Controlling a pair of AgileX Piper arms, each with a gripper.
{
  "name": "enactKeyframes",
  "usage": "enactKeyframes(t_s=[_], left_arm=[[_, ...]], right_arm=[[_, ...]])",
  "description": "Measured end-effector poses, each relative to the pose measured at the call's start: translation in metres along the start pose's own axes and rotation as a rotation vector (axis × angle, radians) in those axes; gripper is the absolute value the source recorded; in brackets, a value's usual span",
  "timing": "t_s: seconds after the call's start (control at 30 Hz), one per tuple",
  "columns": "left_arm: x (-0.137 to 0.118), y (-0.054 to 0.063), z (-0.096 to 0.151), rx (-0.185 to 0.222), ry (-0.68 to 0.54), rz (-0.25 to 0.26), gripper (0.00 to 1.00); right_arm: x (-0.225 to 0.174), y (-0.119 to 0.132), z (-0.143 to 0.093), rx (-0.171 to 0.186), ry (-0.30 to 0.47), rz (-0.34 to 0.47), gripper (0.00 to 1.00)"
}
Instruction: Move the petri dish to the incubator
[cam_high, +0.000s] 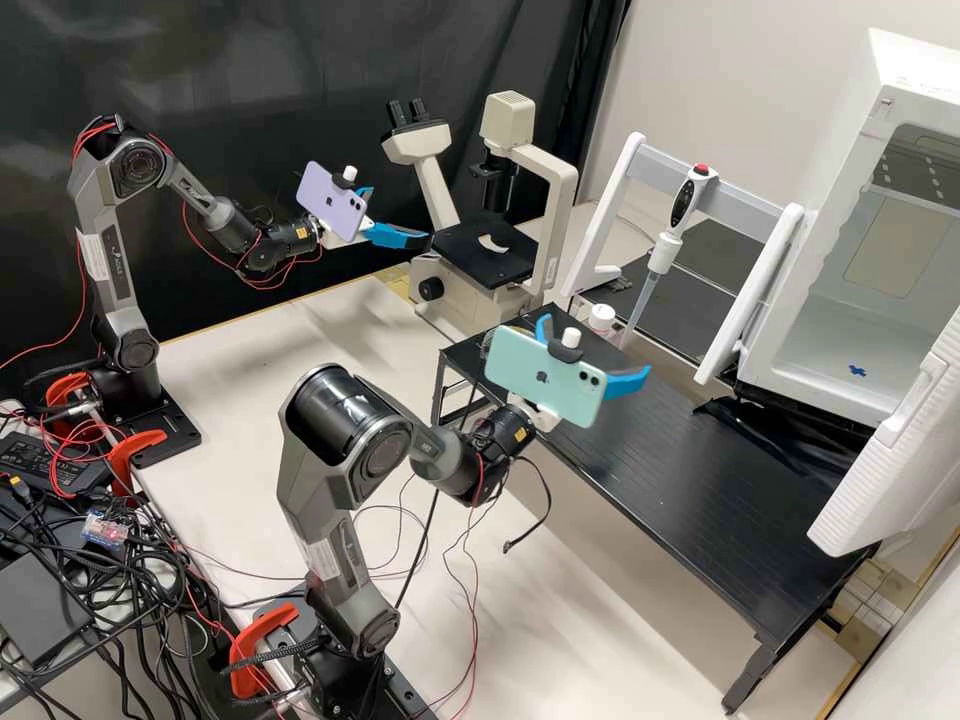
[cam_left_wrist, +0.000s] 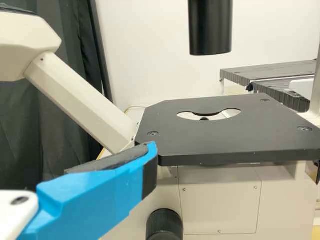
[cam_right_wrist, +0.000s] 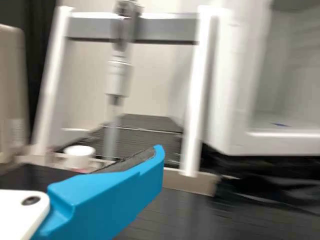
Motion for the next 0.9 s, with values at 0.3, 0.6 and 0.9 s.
enactKeyframes(t_s=[0.3, 0.6, 0.9], left_arm=[[0.0, 0.0, 0.0, 0.0, 0.0, 0.0, 1.0], [0.0, 0.0, 0.0, 0.0, 0.0, 0.0, 1.0], [0.0, 0.0, 0.0, 0.0, 0.0, 0.0, 1.0]], right_arm=[[-0.001, -0.049, -0.02, -0.03, 0.101, -0.2, 1.0], [0.008, -0.069, -0.012, -0.051, 0.06, -0.285, 1.0], [0.015, -0.071, -0.006, -0.003, 0.038, -0.3, 0.0]])
